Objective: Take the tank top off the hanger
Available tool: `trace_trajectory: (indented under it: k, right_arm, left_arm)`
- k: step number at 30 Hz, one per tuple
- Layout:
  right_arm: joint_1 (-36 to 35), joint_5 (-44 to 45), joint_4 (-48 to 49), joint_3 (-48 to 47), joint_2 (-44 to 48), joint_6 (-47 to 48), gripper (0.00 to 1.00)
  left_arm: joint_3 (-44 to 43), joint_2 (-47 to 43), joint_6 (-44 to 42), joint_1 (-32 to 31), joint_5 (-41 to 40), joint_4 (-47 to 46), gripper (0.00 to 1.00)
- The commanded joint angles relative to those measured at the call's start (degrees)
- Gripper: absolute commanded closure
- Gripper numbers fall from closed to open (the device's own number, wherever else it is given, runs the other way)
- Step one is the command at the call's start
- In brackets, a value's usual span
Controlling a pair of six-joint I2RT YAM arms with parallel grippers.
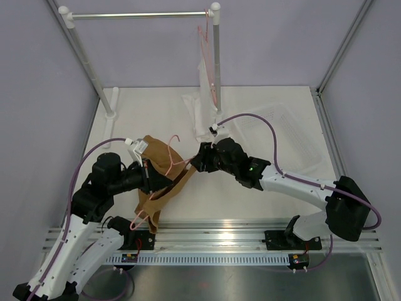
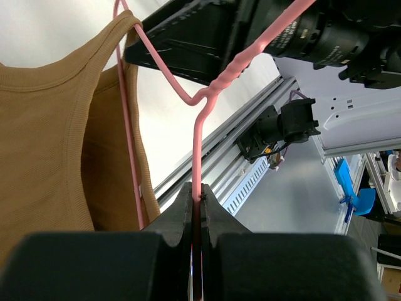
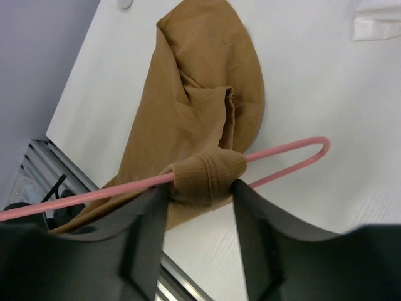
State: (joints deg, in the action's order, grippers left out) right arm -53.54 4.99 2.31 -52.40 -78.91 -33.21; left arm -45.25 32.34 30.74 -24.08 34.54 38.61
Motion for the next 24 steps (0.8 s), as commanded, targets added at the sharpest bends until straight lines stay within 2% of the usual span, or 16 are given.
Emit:
trace_trajectory:
  k: [1,2,3,6,9,10,13,18,22,24]
  right_arm:
    - [-0.43,1.59,2.18,-2.88,-1.77,1.22,0.53]
    - [-0.43,1.77,2.26,-2.71,-1.86,1.31,0.61]
    - [-0.51,1.95,2.26,-2.62,-1.77,1.39,0.77]
    - [-0.43,3.53,1.04,-2.53,-1.51,1.92,1.0]
    - [-0.51,7.21,-2.02,-2.88,-0.72,3.94,1.0]
    - [-0.34,12.18,-4.48,-2.88,-0.45,4.81,1.0]
    - [2.46,16.7,-9.32,-3.23,-0.01,6.23,1.0]
    - [10.63,16.01,-13.55,-4.2,-0.89,7.46,1.0]
    - [12.14,11.11,-14.7,-4.29,-0.19,8.6,1.0]
    - [12.05,6.72,-13.83,-3.68,2.95,9.13,1.0]
  left_arm:
    - [-0.45,-0.35,1.25,-0.62,3.42,-4.78,1.0]
    - [-0.71,-0.43,1.08,-0.62,3.16,-4.42,1.0]
    - [-0.89,-0.43,0.99,-0.71,2.81,-4.42,1.0]
    - [-1.41,-0.17,0.38,-0.71,1.59,-3.37,1.0]
    - [-3.16,0.62,-2.51,-0.71,-2.44,0.14,1.0]
    - [-3.61,0.88,-3.31,-0.71,-3.33,2.59,1.0]
    - [-4.4,1.06,-5.68,-0.8,-3.61,5.76,1.0]
    - [-4.58,0.01,-6.14,-1.32,3.32,5.08,1.0]
    - [-5.54,-1.75,-4.47,-1.33,7.99,-0.19,1.0]
    - [-5.63,-3.32,-2.8,-1.41,7.56,-4.13,1.0]
